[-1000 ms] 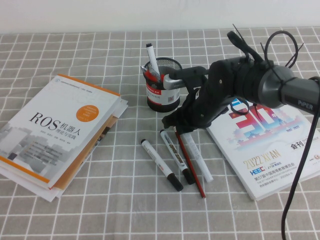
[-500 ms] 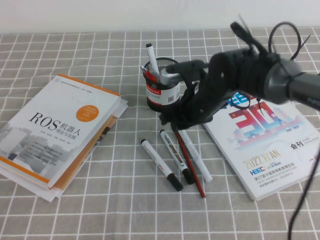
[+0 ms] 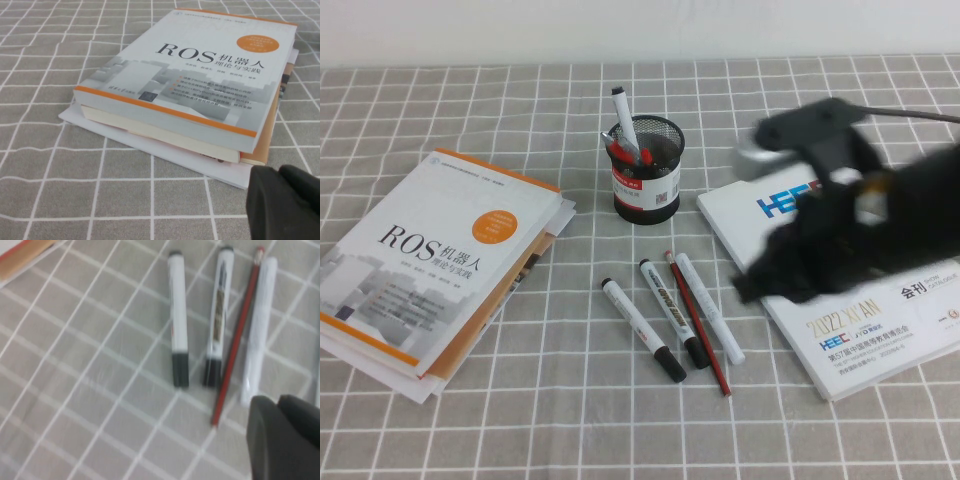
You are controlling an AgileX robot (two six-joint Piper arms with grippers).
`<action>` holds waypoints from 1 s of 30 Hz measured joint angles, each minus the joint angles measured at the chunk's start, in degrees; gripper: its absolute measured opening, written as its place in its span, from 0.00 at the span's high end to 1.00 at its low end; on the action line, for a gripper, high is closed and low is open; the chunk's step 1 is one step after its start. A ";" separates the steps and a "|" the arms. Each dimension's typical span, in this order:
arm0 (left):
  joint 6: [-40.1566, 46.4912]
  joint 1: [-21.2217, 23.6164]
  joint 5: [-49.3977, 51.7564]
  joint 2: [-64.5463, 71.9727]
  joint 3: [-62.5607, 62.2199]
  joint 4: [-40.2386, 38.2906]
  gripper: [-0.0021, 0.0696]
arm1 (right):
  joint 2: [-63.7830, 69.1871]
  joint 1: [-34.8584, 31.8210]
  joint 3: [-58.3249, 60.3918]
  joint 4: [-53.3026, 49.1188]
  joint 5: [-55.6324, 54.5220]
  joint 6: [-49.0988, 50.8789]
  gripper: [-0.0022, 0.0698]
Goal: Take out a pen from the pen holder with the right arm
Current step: 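Take a marker out of the pen holder and lay it on the table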
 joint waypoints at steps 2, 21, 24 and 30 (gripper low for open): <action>0.00 0.00 0.00 0.00 0.00 0.00 0.98 | -4.84 0.00 3.36 0.00 1.40 0.00 0.98; 0.00 0.00 0.00 0.00 0.00 0.00 0.98 | -23.32 0.00 12.77 -1.17 18.23 -0.33 0.99; 0.00 0.00 0.00 0.00 0.00 0.00 0.98 | -23.50 -0.12 16.08 -3.81 12.04 -1.26 0.99; 0.00 0.00 0.00 0.00 0.00 0.00 0.98 | -28.85 -6.39 28.90 -4.90 -10.57 -1.51 0.99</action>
